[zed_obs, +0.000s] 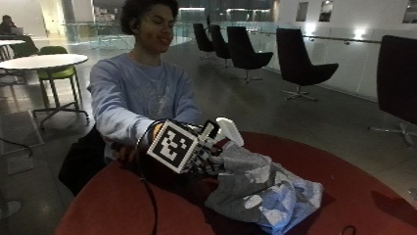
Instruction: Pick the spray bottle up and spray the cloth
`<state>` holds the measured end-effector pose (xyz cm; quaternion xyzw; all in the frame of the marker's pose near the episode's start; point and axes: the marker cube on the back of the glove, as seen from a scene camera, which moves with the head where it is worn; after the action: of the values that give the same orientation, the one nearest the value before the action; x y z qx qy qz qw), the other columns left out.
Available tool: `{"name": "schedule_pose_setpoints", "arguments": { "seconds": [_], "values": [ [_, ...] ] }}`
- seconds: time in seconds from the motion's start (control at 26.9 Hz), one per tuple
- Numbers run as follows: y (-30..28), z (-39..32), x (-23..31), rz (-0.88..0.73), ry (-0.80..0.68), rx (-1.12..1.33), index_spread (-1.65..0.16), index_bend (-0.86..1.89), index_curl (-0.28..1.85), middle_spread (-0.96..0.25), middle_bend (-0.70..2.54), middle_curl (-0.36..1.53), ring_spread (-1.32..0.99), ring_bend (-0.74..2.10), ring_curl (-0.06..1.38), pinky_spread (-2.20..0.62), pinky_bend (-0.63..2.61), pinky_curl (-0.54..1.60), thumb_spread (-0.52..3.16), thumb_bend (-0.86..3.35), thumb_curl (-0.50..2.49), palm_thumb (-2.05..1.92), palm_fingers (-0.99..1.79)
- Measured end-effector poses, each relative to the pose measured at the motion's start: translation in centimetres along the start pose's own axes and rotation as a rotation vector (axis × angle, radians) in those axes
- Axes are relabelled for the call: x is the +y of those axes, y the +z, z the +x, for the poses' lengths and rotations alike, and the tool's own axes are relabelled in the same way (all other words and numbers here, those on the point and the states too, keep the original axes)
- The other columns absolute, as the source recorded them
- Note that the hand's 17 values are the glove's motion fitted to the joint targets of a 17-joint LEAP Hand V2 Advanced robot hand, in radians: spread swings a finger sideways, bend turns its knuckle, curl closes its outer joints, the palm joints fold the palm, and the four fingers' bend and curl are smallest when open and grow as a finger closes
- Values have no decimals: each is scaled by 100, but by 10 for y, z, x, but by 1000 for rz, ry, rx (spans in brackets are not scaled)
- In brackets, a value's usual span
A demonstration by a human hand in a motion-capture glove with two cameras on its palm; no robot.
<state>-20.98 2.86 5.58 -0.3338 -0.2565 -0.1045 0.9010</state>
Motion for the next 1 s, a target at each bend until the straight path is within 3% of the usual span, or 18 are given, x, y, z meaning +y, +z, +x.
{"name": "schedule_pose_setpoints", "arguments": {
  "seconds": [1.0],
  "values": [
    [3, -32, 5, -24, 41, 37, -21, 10, 29, -4, 26, 48, -1, 67, 41, 15, 36, 37, 67, -3, 66, 94, 112]
  ]
}}
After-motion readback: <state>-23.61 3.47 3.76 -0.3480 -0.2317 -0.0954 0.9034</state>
